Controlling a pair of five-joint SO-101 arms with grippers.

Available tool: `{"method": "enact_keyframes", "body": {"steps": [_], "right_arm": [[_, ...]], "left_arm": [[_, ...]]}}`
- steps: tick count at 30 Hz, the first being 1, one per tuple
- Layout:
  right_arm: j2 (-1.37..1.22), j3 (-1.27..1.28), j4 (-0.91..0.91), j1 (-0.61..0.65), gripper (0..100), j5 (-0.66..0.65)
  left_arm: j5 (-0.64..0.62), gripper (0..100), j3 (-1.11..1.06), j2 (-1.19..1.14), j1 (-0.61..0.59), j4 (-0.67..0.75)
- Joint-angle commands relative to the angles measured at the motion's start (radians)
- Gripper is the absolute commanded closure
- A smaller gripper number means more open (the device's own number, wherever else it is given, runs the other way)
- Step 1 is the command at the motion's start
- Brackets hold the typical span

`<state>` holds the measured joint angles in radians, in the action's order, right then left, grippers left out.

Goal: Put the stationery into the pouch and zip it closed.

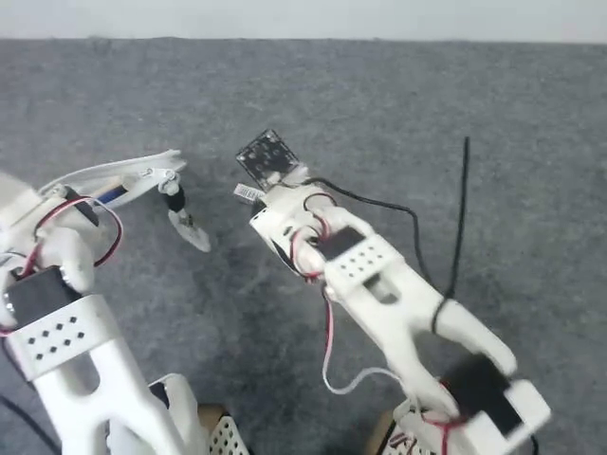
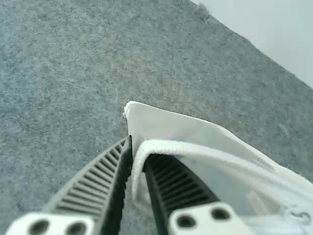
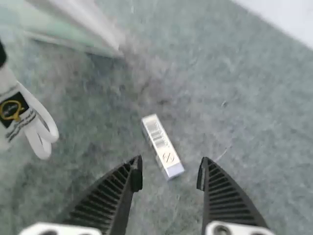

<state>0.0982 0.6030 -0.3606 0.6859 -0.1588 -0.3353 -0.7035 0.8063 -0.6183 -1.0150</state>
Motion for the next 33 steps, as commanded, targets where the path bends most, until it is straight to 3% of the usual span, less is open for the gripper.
{"method": "enact_keyframes", "body": {"steps": [1,7,19,24,30,33], "right_arm": [[-0.058,-0.120,-0.039,-0.015,78.6,-0.057],[-0.186,-0.222,-0.120,-0.010,62.9,-0.069],[-0.460,-0.463,-0.137,-0.016,63.5,-0.127],[-0.547,-0.522,-0.137,-0.015,72.7,-0.164],[-0.568,-0.529,-0.139,-0.027,98.7,-0.232],[-0.530,-0.532,-0.229,-0.054,96.6,-0.230]], "left_arm": [[-0.014,99,0.015,0.041,-0.002,0.031],[-0.014,99,0.015,0.041,0.000,0.031],[-0.014,99,0.015,0.041,0.000,0.034],[-0.014,99,0.015,0.041,0.002,0.034],[-0.014,99,0.013,0.041,0.002,0.035],[-0.014,99,0.013,0.041,0.002,0.035]]}}
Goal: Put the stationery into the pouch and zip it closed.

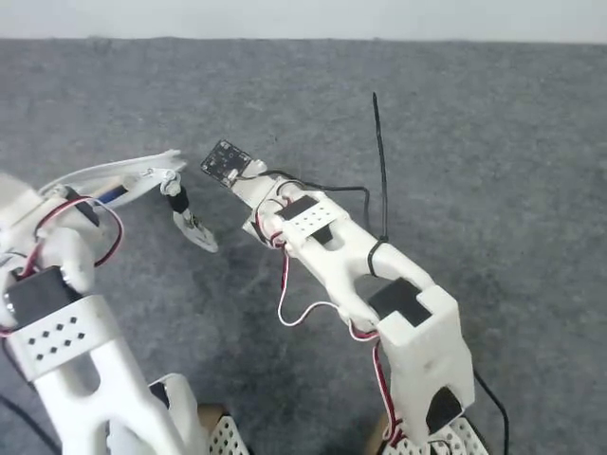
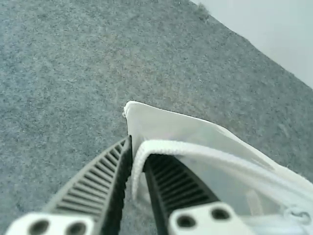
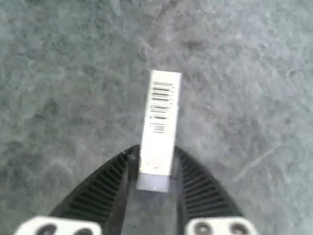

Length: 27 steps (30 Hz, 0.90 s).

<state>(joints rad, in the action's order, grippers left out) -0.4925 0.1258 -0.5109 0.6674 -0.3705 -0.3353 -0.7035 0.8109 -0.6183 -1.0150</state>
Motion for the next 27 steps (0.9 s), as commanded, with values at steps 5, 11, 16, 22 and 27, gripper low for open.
{"method": "enact_keyframes", "body": {"steps": [5,11,16,22,27], "right_arm": [[0.200,-0.054,-0.265,-0.082,96.6,-0.012],[0.321,-0.052,-0.423,-0.088,96.6,-0.011],[0.397,-0.055,-0.507,-0.090,96.5,-0.011],[0.479,-0.055,-0.585,-0.081,96.1,0.133],[0.467,-0.052,-0.593,-0.071,95.9,0.233]], "left_arm": [[-0.014,99,0.013,0.037,0.002,0.035],[-0.014,99,0.013,0.037,0.002,0.035],[-0.014,99,0.013,0.037,0.002,0.035],[-0.014,99,0.013,0.037,0.002,0.035],[-0.014,99,0.013,0.037,0.002,0.035]]}}
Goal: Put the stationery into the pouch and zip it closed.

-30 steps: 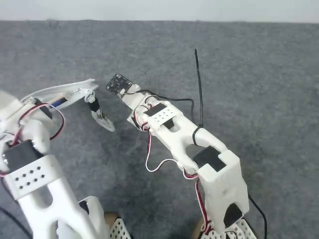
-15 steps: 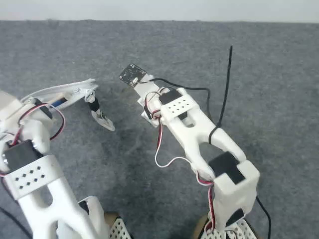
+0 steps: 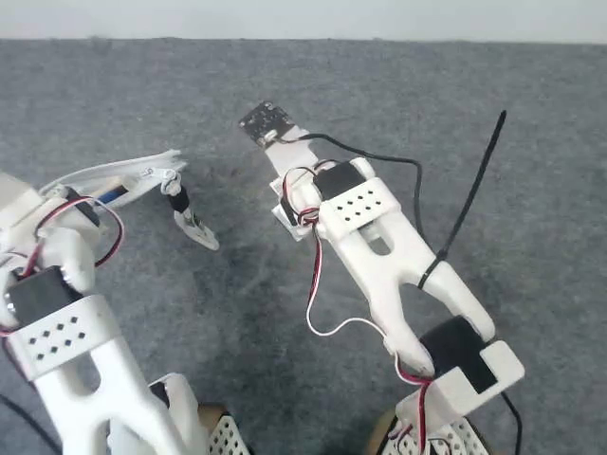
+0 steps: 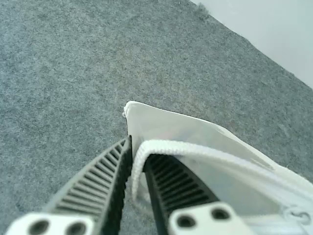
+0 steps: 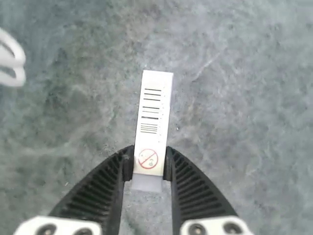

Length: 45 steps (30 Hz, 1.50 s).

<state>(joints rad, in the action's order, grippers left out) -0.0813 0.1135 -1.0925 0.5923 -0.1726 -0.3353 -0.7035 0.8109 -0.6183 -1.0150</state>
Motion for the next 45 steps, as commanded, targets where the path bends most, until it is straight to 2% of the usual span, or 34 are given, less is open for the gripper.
{"method": "enact_keyframes", "body": {"steps": [1,7,12,17,22,28,34,37,41,45], "right_arm": [[0.044,-0.041,-0.012,0.007,95.3,0.035],[-0.021,-0.052,-0.036,0.019,81.3,0.043],[-0.041,-0.133,-0.139,0.028,82.7,0.046],[-0.088,-0.153,-0.142,0.027,82.7,0.046],[-0.206,-0.224,-0.147,0.045,82.8,0.048],[-0.377,-0.331,-0.143,0.096,82.8,0.140],[-0.555,-0.462,-0.151,0.096,82.9,0.163],[-0.610,-0.517,-0.170,0.096,86.8,0.167],[-0.648,-0.575,-0.189,0.101,99.1,0.167],[-0.624,-0.580,-0.234,0.096,99.2,0.172]], "left_arm": [[-0.012,99,0.013,0.037,0.002,0.035],[-0.012,99,0.013,0.037,0.002,0.035],[-0.012,99,0.013,0.037,0.002,0.035],[-0.012,99,0.013,0.037,0.002,0.035],[-0.012,99,0.013,0.037,0.002,0.035],[-0.012,99,0.013,0.035,0.002,0.035],[-0.012,99,0.013,0.035,0.002,0.035],[-0.012,99,0.013,0.034,0.002,0.035],[-0.012,99,0.013,0.034,0.002,0.035],[-0.012,99,0.013,0.032,0.002,0.035]]}}
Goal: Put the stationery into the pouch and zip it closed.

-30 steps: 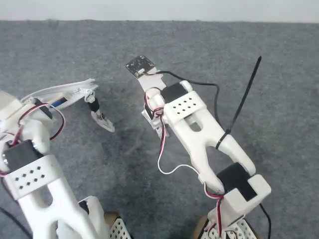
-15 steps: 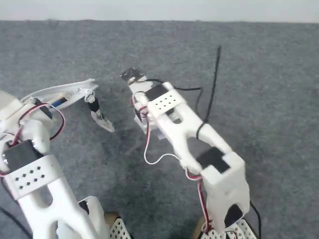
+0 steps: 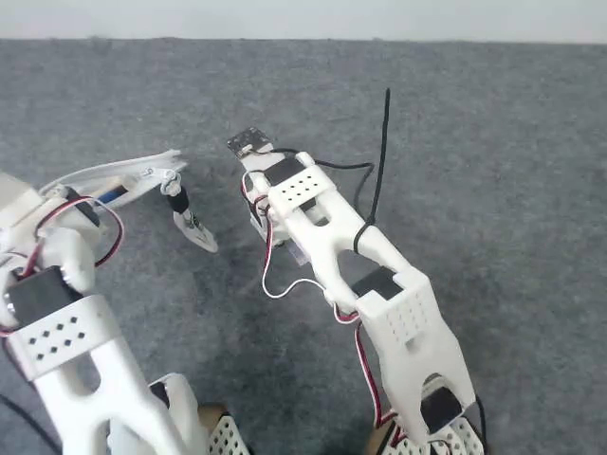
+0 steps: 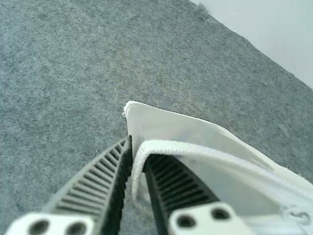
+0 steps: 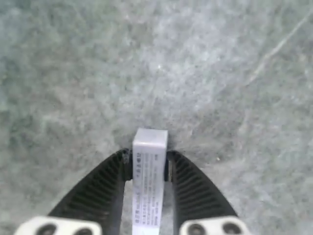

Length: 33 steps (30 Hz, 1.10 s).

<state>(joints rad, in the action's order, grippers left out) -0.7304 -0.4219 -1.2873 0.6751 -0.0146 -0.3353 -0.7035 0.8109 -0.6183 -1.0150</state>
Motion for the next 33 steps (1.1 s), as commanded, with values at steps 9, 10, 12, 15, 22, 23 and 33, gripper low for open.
{"method": "enact_keyframes", "body": {"steps": [9,10,12,15,22,23,33], "right_arm": [[0.223,-0.044,-0.194,0.018,99.3,0.043],[0.249,-0.044,-0.223,0.018,99.3,0.008],[0.312,-0.044,-0.275,0.018,99.3,-0.071],[0.404,-0.044,-0.338,0.015,99.2,-0.104],[0.593,-0.044,-0.427,0.010,99.2,-0.106],[0.624,-0.044,-0.438,0.010,99.2,-0.104],[0.909,-0.040,-0.444,-0.076,99.2,0.017]], "left_arm": [[0.009,99,0.013,0.038,0.087,0.029],[0.009,99,0.015,0.038,0.097,0.029],[0.009,99,0.015,0.038,0.118,0.029],[0.009,99,0.025,0.038,0.161,0.011],[0.032,99,0.166,0.038,0.270,-0.130],[0.038,99,0.189,0.037,0.288,-0.147],[0.087,99,0.447,0.028,0.427,-0.336]]}}
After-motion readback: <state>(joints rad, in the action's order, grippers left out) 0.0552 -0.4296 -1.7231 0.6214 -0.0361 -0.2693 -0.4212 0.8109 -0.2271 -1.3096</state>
